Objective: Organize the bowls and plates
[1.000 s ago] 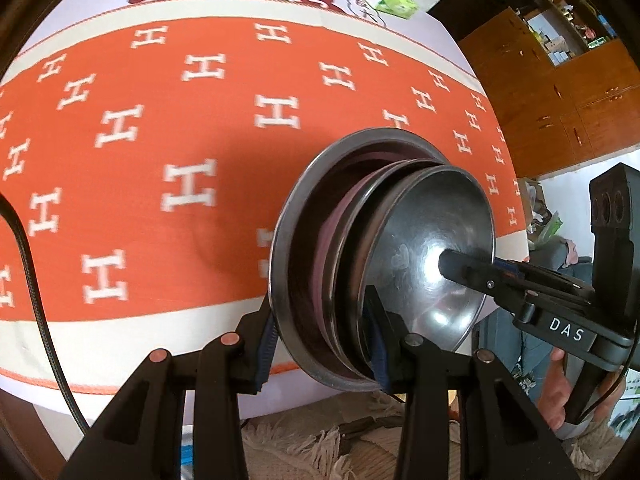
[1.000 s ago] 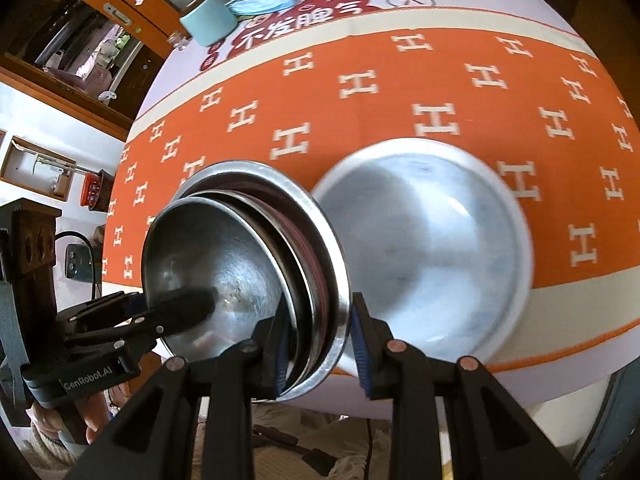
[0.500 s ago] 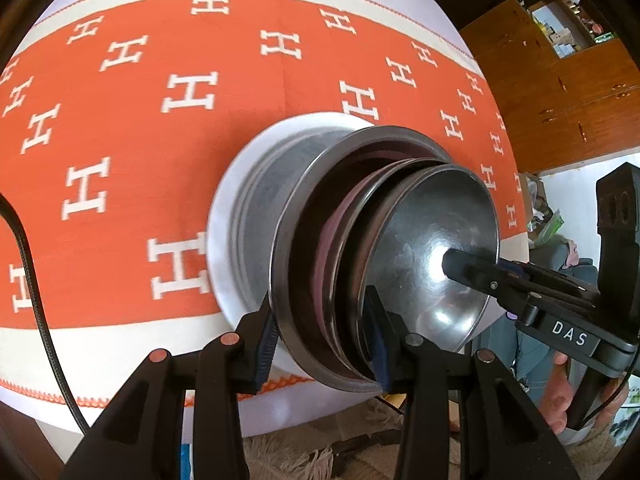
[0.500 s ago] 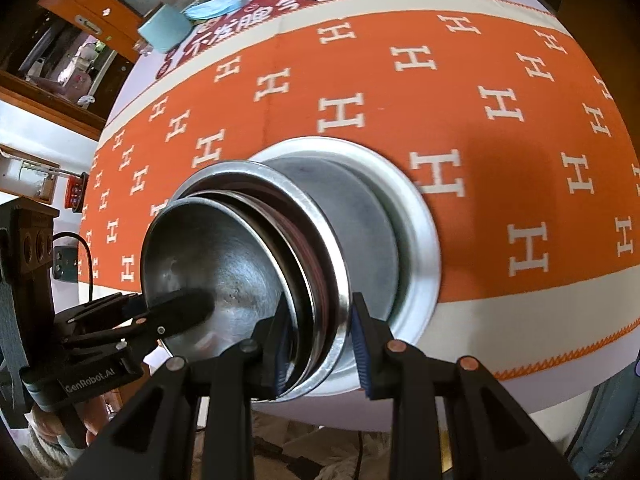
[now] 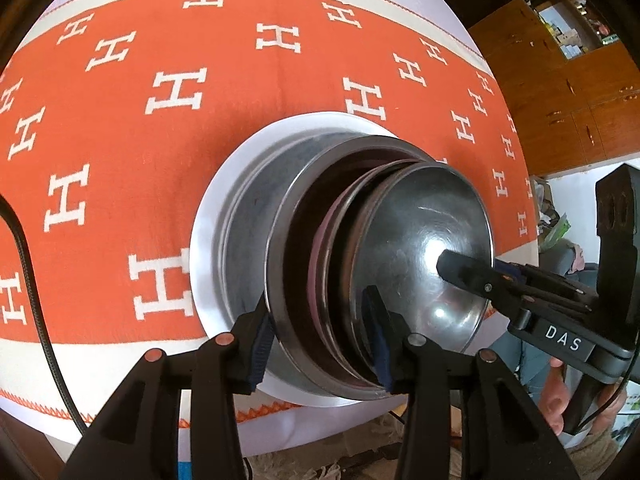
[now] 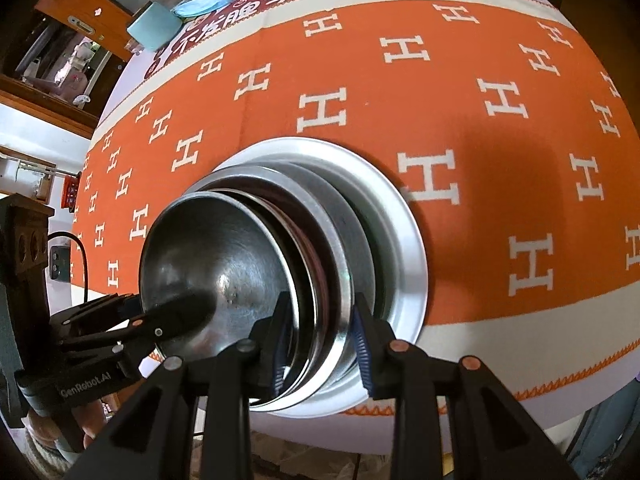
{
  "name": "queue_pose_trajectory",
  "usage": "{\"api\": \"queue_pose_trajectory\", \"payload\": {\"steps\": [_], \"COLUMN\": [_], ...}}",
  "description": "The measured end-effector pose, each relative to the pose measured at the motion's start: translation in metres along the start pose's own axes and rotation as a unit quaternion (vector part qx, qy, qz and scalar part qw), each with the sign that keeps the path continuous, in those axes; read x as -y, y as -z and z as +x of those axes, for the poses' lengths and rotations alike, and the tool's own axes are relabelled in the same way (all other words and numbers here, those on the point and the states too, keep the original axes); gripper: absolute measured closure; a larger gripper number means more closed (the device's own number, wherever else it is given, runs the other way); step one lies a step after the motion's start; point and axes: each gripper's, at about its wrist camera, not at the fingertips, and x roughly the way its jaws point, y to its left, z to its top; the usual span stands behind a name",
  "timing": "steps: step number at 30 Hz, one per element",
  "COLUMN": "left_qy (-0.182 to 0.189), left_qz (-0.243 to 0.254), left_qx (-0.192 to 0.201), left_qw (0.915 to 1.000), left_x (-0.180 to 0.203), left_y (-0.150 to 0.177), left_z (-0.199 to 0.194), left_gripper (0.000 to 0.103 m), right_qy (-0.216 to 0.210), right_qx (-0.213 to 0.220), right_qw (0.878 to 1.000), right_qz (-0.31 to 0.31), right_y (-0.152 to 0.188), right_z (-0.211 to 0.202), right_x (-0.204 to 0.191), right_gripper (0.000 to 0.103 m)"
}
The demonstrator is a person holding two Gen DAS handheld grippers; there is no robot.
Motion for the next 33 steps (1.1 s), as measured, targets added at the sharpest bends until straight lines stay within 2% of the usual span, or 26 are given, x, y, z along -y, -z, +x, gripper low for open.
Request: {"api": "queue_pose_trajectory", "payload": {"steps": [3, 5, 7, 9, 14, 18, 21, 33], "left_qy": [-0.012, -0.020, -0.028, -0.035, -0.042, -0.047, -0.056, -0.107], "left_qz": [0.017, 0.029, 0.037, 0.044, 0.041, 0.035, 0.038, 0.056], "left_qx": [0.010, 0.020, 0.032, 0.044, 0.051, 0.061, 0.073, 0.121], "left_qw": [0.9997, 0.9992, 0.9984, 0.9975, 0.9970, 0.9964, 0.9950, 0.9852], "left_x": [0.003, 0.009, 0.012, 0.015, 0.015, 0.015, 0.017, 0.036], "left_y": [0.002, 0.001, 0.002, 0.003, 0.008, 0.015, 0.022, 0.048], "left_z": [-0.003, -0.005, -0.009, -0.013, -0.019, -0.025, -0.032, -0.065], "left_gripper": [0.057, 0.049, 0.038, 0.034, 0.032, 0.024, 0.023, 0.018], "right_qy": [0.007, 0.011, 0.011, 0.009, 0.013, 0.016, 0.017, 0.049], "right_qx": [0.004, 0.007, 0.008, 0.008, 0.029, 0.057, 0.078, 0.148], "right_qw": [1.000, 1.000, 1.000, 1.000, 0.999, 0.998, 0.997, 0.987], "right_qz": [-0.006, -0.011, -0.012, -0.012, -0.020, -0.021, -0.025, -0.043], "right_y": [0.001, 0.002, 0.004, 0.007, 0.014, 0.019, 0.023, 0.044], "right_z": [0.000, 0.001, 0.001, 0.002, -0.004, -0.014, -0.023, -0.057], "right_x": [-0.003, -0.004, -0.005, -0.005, -0.008, -0.009, -0.010, -0.024], "right_gripper": [0.073, 0.072, 0.071, 0.068, 0.067, 0.067, 0.066, 0.063]}}
